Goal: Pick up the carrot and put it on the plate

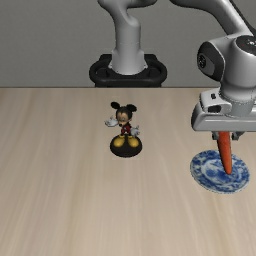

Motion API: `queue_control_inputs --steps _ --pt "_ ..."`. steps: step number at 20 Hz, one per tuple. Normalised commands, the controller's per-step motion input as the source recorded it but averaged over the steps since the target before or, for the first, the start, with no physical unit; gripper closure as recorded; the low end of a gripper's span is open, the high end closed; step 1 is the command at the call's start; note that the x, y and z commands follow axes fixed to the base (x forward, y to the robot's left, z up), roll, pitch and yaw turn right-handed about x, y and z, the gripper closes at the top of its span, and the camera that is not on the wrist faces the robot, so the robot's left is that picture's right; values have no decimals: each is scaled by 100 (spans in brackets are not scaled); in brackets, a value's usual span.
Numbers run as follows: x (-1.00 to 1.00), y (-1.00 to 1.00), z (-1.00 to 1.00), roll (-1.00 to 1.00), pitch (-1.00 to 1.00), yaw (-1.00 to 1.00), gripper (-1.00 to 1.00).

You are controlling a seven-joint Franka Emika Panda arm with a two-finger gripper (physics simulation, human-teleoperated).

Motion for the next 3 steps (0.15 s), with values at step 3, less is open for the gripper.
queue_control_inputs --steps 3 --pt "0 0 0 0 0 0 -100"
